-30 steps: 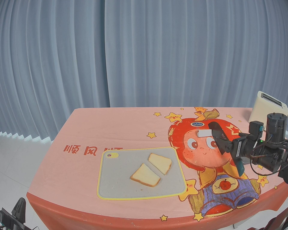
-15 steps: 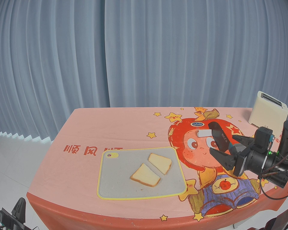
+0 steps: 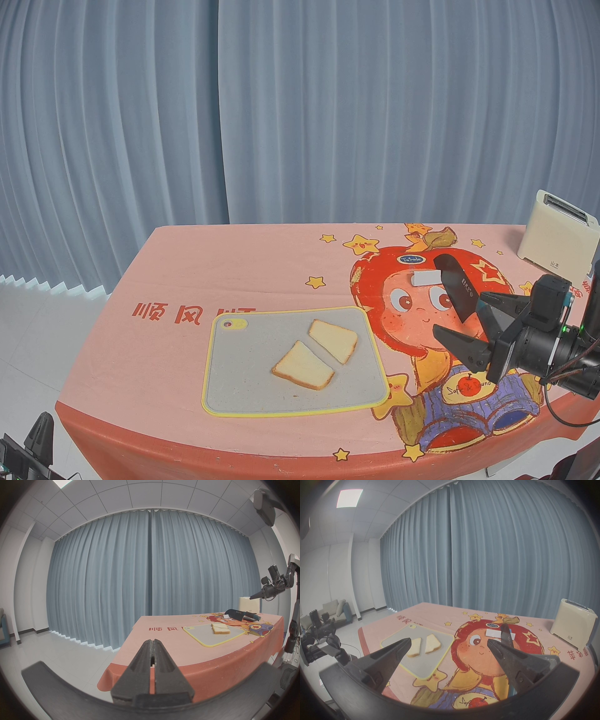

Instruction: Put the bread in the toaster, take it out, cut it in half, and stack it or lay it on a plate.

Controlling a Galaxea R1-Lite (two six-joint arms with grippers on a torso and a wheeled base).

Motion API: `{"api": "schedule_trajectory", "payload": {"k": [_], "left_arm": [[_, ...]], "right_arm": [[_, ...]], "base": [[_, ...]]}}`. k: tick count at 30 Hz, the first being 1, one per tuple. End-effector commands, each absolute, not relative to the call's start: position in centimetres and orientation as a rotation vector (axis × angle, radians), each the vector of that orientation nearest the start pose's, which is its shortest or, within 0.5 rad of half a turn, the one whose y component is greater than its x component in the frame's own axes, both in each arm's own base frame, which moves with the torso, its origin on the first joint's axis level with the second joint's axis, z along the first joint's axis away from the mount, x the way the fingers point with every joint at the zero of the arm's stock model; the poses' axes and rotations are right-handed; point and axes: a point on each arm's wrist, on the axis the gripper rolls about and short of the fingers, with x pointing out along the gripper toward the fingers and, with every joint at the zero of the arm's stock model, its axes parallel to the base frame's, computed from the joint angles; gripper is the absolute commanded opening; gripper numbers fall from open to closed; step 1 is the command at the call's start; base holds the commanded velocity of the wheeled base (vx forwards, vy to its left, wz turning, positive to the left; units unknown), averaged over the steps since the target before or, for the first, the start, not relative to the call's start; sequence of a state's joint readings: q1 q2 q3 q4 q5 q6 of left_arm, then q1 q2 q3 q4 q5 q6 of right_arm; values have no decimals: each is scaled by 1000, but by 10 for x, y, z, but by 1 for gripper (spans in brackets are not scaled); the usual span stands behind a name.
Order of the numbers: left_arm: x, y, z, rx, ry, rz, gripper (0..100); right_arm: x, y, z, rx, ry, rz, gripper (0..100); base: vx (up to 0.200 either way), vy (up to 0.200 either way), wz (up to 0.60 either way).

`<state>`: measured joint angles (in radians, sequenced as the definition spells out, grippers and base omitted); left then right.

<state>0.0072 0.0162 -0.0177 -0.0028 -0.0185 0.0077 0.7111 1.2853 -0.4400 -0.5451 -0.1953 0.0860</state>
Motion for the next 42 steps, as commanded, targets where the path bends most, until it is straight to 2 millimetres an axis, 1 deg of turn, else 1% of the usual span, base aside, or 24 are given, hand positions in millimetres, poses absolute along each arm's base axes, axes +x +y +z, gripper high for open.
{"api": "schedule_trajectory", "payload": {"k": [1, 6, 9, 12, 17, 18, 19, 22, 23, 24, 26, 31, 35, 42], "left_arm": [[-23, -1, 76, 8, -3, -11, 0], [-23, -1, 76, 8, -3, -11, 0], [-23, -1, 76, 8, -3, -11, 0], [-23, -1, 76, 8, -3, -11, 0], [-23, -1, 76, 8, -3, -11, 0], [-23, -1, 76, 8, -3, -11, 0], [-23, -1, 76, 8, -3, -11, 0], [-23, -1, 76, 8, -3, -11, 0], [-23, -1, 76, 8, -3, -11, 0], [-23, -1, 76, 8, -3, -11, 0], [-23, -1, 76, 8, -3, -11, 0], [-23, -1, 76, 8, -3, -11, 0], [-23, -1, 76, 8, -3, -11, 0], [-23, -1, 76, 8, -3, -11, 0]], "right_arm": [[150, 126, 185, -72, 322, 507, 100], [162, 137, 198, -120, 422, 510, 100], [174, 145, 201, -135, 471, 526, 100], [190, 158, 200, -161, 522, 527, 100], [224, 178, 179, -223, 629, 485, 100], [225, 179, 178, -225, 630, 485, 100], [235, 186, 170, -244, 651, 482, 100], [248, 197, 157, -266, 682, 483, 100], [249, 199, 156, -268, 685, 482, 100], [256, 205, 148, -277, 699, 481, 100], [263, 212, 141, -287, 712, 479, 100], [272, 220, 132, -303, 715, 450, 100], [279, 221, 125, -307, 727, 436, 100], [282, 221, 119, -313, 741, 429, 100]], "base": [[0, 0, 0], [0, 0, 0], [0, 0, 0], [0, 0, 0], [0, 0, 0], [0, 0, 0], [0, 0, 0], [0, 0, 0], [0, 0, 0], [0, 0, 0], [0, 0, 0], [0, 0, 0], [0, 0, 0], [0, 0, 0]]}}
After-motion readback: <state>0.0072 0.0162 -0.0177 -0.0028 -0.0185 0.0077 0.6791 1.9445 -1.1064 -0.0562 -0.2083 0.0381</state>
